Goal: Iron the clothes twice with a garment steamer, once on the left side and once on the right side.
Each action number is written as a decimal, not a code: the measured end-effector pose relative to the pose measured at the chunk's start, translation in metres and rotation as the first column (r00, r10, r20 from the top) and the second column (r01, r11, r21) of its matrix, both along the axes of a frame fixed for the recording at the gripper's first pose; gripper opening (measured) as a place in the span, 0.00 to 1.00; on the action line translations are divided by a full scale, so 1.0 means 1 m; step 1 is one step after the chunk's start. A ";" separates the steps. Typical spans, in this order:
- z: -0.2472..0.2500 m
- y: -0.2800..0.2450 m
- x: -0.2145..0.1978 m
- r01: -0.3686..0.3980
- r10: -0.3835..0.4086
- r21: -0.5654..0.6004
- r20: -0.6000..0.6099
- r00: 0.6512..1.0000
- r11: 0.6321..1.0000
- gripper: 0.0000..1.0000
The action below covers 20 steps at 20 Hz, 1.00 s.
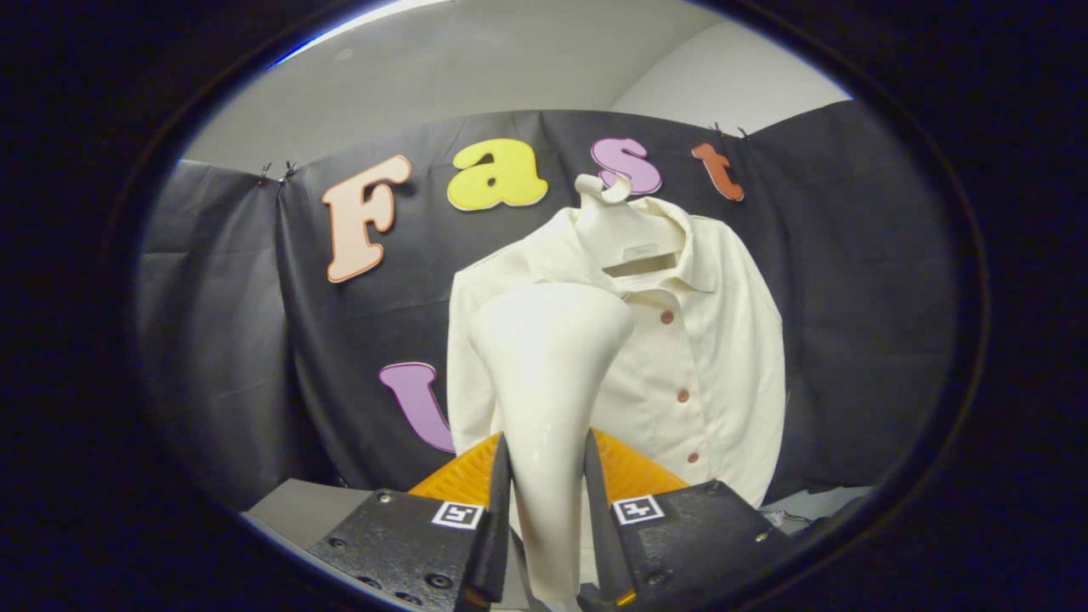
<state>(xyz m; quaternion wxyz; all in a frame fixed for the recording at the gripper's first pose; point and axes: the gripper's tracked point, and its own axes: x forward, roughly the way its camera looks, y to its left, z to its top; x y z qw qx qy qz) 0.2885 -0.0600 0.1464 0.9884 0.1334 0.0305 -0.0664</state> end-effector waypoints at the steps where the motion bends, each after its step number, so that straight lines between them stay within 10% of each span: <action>1: -0.008 -0.004 0.007 0.009 -0.009 0.004 -0.015 1.000 1.000 0.41; 20: -0.121 0.004 0.006 -0.097 0.102 0.035 -0.153 0.983 0.995 0.41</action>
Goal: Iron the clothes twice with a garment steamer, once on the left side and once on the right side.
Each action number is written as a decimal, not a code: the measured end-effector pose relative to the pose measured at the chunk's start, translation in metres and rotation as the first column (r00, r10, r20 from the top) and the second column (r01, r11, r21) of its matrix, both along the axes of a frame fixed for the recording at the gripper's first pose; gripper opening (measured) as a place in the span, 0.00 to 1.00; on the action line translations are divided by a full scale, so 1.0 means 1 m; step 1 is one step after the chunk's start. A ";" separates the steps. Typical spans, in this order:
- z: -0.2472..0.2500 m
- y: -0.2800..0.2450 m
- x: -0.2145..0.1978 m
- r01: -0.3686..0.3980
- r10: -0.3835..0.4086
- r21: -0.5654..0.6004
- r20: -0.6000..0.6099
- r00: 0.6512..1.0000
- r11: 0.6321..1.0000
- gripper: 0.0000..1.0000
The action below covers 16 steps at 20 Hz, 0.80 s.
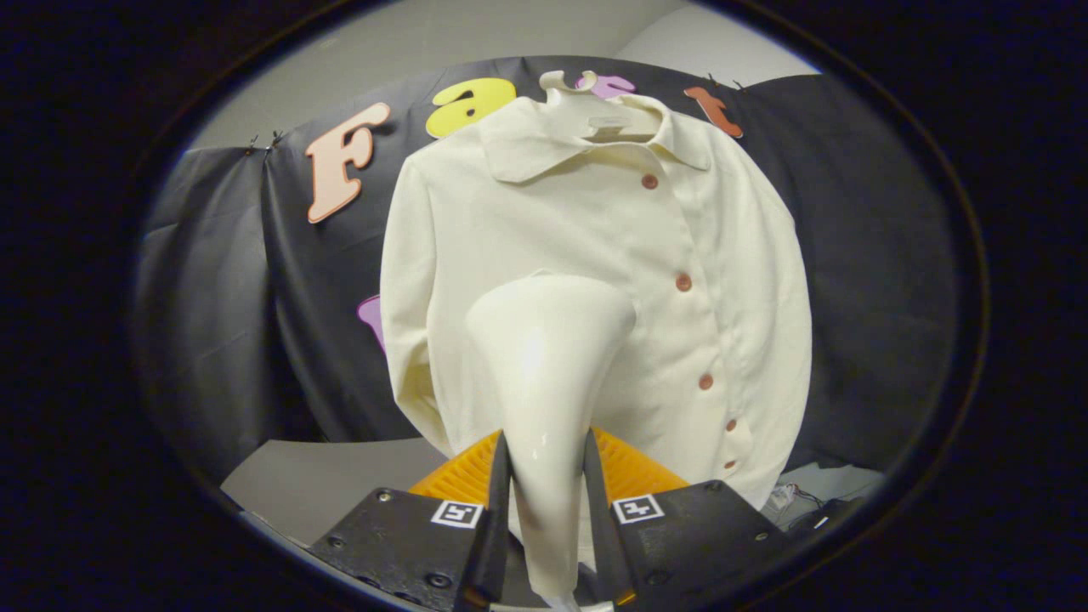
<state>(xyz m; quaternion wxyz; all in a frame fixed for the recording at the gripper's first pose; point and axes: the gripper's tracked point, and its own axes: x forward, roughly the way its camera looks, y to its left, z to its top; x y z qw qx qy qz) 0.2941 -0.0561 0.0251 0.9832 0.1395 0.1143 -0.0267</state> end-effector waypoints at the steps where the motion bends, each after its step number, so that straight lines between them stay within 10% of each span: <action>1: -0.008 0.000 -0.002 -0.004 0.004 -0.002 -0.010 1.000 1.000 0.42; 16: -0.143 0.004 -0.038 -0.085 0.093 0.049 -0.185 0.978 0.995 0.42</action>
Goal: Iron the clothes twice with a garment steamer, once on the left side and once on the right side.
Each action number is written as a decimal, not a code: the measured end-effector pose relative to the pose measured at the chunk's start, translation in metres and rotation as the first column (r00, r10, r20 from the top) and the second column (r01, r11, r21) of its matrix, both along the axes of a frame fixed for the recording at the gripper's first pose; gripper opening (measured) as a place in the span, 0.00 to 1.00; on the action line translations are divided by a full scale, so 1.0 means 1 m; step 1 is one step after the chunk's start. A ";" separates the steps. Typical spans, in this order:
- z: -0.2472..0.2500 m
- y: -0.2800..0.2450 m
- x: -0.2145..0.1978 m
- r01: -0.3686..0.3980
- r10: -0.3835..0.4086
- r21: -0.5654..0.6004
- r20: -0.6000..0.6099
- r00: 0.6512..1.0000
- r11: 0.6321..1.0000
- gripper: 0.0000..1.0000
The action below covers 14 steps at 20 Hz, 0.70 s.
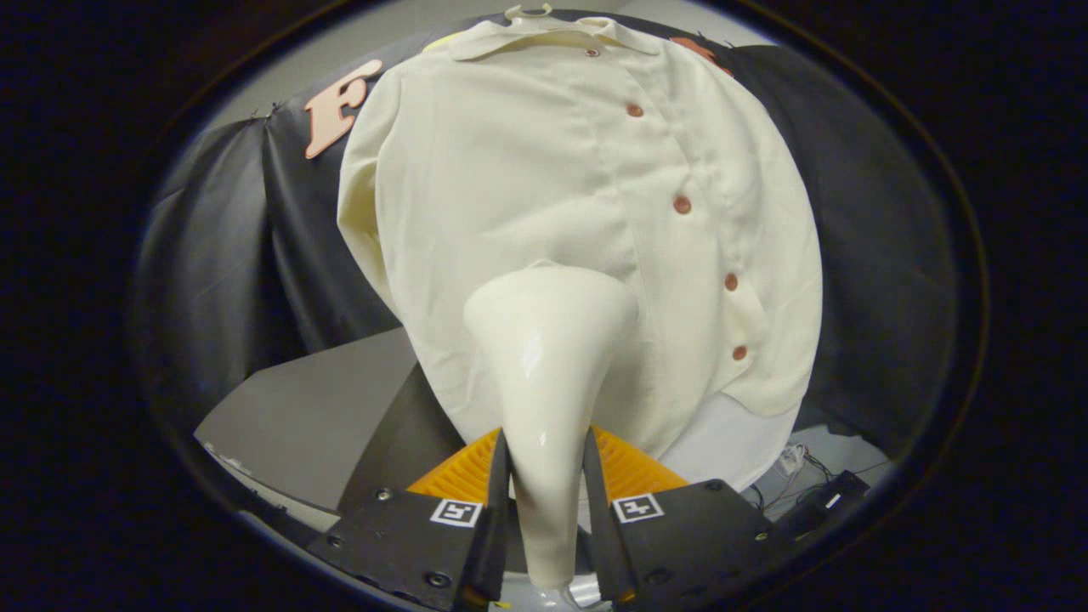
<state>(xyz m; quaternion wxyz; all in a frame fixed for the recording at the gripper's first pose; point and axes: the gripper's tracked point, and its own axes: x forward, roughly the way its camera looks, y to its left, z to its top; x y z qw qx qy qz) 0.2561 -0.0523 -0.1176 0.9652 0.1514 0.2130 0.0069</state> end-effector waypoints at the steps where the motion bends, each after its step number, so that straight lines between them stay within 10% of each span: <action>1: -0.010 0.000 -0.001 -0.005 0.005 -0.003 -0.013 1.000 1.000 0.42; 14: -0.104 0.004 -0.024 0.016 -0.012 0.049 -0.084 0.996 0.999 0.42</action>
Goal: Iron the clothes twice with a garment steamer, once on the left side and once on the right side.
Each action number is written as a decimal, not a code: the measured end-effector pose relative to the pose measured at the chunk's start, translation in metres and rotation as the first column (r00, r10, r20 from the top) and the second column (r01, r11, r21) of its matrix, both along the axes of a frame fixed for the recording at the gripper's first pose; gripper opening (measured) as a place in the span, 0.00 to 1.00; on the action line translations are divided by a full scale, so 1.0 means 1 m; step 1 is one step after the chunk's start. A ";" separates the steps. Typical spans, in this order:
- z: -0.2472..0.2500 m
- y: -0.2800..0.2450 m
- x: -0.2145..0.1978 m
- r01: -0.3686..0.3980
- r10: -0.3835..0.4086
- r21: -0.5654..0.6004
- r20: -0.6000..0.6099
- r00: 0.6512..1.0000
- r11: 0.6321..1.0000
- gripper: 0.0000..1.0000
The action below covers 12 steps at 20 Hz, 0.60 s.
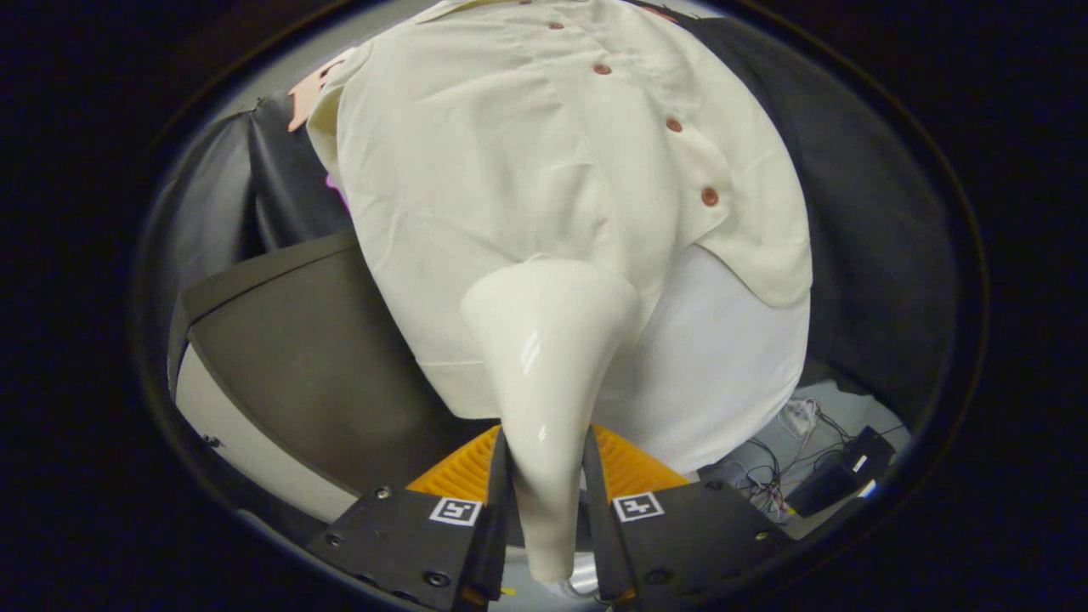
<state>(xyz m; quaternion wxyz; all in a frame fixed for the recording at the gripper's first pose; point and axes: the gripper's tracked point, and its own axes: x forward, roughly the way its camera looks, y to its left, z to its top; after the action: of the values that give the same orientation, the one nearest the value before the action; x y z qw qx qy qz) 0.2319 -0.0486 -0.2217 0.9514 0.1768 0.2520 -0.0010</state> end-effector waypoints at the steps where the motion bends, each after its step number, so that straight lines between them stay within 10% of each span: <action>1: -0.002 0.000 -0.001 -0.001 0.001 -0.004 -0.001 1.000 1.000 0.42; 12: 0.055 0.010 -0.027 -0.038 0.041 -0.033 0.077 0.996 0.999 0.42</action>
<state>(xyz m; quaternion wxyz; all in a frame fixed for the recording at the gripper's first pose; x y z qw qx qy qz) 0.2052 -0.0385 -0.1669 0.9630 0.1569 0.2182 0.0207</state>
